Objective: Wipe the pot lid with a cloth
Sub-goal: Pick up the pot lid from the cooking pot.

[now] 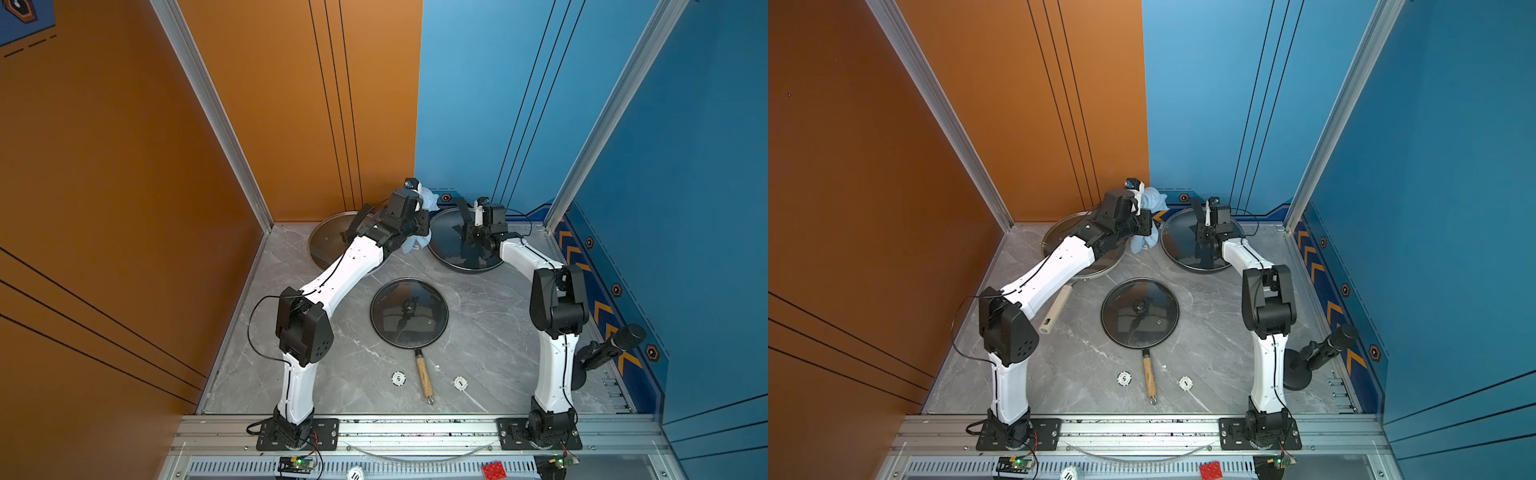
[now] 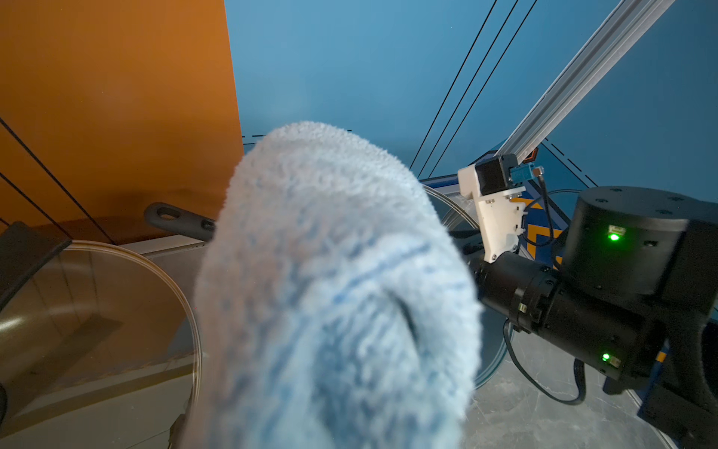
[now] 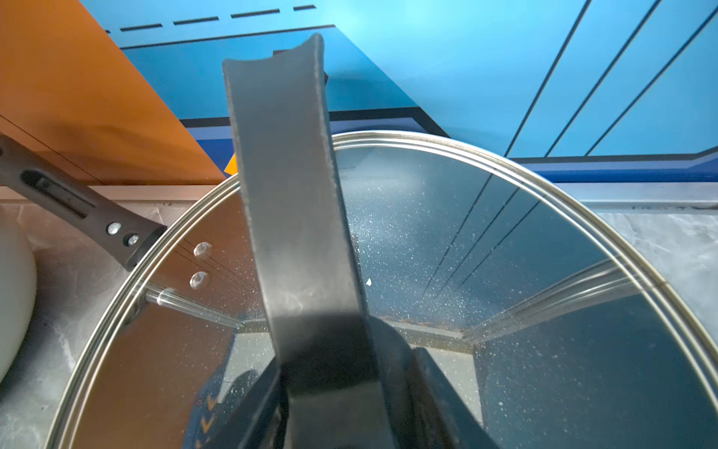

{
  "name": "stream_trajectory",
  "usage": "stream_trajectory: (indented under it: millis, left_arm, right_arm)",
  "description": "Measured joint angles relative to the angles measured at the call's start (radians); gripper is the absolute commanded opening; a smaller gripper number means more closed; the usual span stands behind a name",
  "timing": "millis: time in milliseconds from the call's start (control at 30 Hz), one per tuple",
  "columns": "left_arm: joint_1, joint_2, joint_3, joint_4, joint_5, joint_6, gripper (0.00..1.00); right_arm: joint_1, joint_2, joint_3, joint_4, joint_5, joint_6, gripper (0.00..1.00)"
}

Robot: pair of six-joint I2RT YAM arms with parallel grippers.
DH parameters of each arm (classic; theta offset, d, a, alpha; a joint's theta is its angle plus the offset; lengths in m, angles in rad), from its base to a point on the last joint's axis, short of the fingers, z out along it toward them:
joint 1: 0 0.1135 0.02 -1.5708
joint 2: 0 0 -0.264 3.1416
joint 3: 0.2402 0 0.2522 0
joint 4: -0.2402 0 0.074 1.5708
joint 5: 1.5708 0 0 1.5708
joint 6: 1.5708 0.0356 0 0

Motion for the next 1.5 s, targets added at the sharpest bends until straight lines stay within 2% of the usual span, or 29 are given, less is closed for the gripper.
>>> stream_trajectory:
  millis: [267,367,733,933,1067,1300,1400,1500]
  left_arm:
    - [0.011,0.003,0.0,0.0,0.011,0.0,0.12]
    - [0.015,0.004,0.0,0.0,0.018,0.0,0.12]
    - [0.019,0.009,0.002,0.0,0.025,0.0,0.11]
    - [0.019,0.007,-0.023,0.012,0.026,0.0,0.11]
    - [0.021,-0.017,-0.087,0.018,0.026,0.001,0.11]
    - [0.063,-0.203,-0.327,0.08,0.044,0.003,0.11]
    - [0.098,-0.295,-0.417,0.129,0.067,-0.001,0.11]
    - [0.124,-0.365,-0.478,0.163,0.09,0.003,0.11]
  right_arm:
    - [-0.003,0.031,0.042,-0.002,-0.016,0.019,0.57]
    - [-0.006,0.047,0.064,-0.006,-0.031,0.023,0.56]
    - [-0.002,0.069,0.105,-0.026,-0.047,0.018,0.19]
    - [0.003,0.044,0.097,-0.063,-0.015,0.021,0.17]
    - [0.006,-0.001,0.084,-0.138,-0.005,0.061,0.16]
    - [-0.005,-0.182,0.032,-0.228,-0.016,0.269,0.16]
    - [-0.032,-0.278,-0.002,-0.217,-0.089,0.422,0.15]
    - [-0.071,-0.365,-0.085,-0.122,-0.208,0.62,0.15]
